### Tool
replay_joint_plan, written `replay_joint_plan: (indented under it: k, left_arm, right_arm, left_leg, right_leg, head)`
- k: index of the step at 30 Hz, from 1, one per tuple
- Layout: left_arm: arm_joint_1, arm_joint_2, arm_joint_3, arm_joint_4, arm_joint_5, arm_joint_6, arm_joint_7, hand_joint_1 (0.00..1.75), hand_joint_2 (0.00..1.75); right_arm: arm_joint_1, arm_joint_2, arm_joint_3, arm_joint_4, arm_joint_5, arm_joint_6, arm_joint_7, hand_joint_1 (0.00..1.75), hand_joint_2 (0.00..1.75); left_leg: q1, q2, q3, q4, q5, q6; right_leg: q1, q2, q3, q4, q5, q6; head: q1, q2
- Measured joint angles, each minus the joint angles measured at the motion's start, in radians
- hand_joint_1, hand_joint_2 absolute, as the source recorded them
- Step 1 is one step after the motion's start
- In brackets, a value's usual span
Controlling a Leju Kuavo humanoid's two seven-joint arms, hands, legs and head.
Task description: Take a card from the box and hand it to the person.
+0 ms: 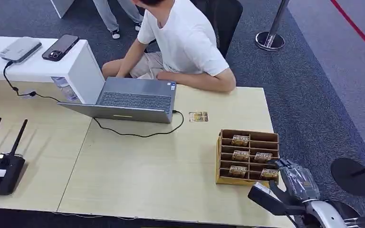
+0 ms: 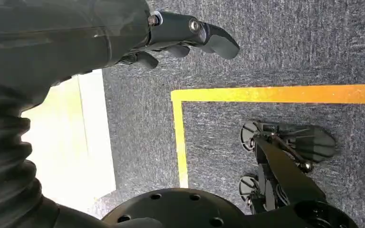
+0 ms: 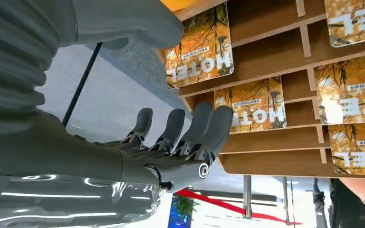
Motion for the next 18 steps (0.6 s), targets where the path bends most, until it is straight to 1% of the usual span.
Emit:
replay_joint_plan:
  k: [5,14,18]
  left_arm:
    - [0.0,0.0,0.0,0.0,0.0,0.0,0.0,0.0,1.75]
    - [0.0,0.0,0.0,0.0,0.0,0.0,0.0,0.0,1.75]
    - [0.0,0.0,0.0,0.0,0.0,0.0,0.0,0.0,1.75]
  right_arm:
    - [0.0,-0.002,0.004,0.001,-0.007,0.001,0.008,0.72,1.75]
    - [0.0,-0.01,0.01,0.001,-0.013,0.003,0.016,0.77,1.75]
    - [0.0,-0.01,0.012,0.001,-0.014,0.003,0.017,0.75,1.75]
  left_leg:
    - [0.0,0.0,0.0,0.0,0.0,0.0]
    - [0.0,0.0,0.0,0.0,0.0,0.0]
    - [0.0,0.0,0.0,0.0,0.0,0.0]
  right_leg:
    - [0.0,0.0,0.0,0.0,0.0,0.0]
    - [0.0,0.0,0.0,0.0,0.0,0.0]
    - [0.0,0.0,0.0,0.0,0.0,0.0]
  head:
    - [0.0,0.0]
    - [0.0,0.0]
    - [0.0,0.0]
